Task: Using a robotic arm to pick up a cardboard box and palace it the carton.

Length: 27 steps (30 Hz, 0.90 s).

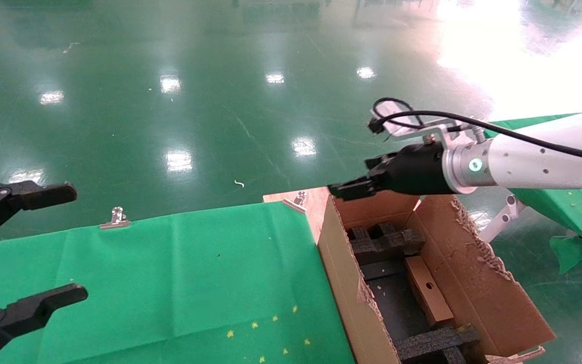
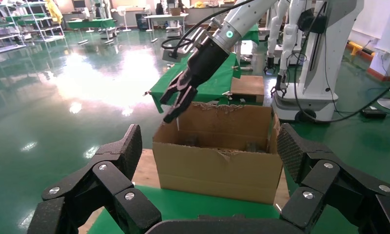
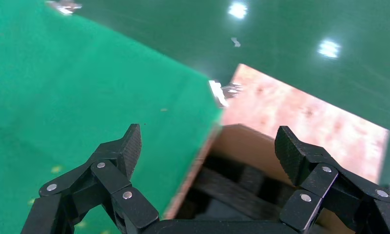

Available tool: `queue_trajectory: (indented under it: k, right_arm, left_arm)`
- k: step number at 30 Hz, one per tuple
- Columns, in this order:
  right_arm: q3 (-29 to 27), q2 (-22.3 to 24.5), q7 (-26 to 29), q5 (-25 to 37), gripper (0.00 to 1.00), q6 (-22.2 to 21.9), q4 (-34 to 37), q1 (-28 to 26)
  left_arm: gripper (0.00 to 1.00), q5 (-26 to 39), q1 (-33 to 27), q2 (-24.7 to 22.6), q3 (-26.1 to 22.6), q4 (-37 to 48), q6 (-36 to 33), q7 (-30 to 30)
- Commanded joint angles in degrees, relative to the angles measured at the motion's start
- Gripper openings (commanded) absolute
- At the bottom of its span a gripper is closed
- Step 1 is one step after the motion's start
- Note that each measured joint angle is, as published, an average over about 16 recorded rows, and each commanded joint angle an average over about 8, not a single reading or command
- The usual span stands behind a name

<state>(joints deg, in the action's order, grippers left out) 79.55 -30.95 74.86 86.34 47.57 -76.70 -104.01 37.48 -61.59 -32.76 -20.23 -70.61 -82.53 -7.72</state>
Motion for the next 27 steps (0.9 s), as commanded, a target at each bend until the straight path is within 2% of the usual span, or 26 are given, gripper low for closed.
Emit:
queue_trajectory:
  k: [1, 27]
  right_arm:
    - [-2.71, -0.17, -2.74, -1.90, 1.00, 1.63, 0.13, 1.81]
    - [-38.27, -2.45, -38.62, -26.80, 1.00, 22.96, 1.88, 25.57]
  left_arm:
    - [1.00, 0.00, 0.00, 0.00, 0.00, 0.00, 0.00, 0.00]
    - [1.00, 0.00, 0.00, 0.00, 0.00, 0.00, 0.00, 0.00]
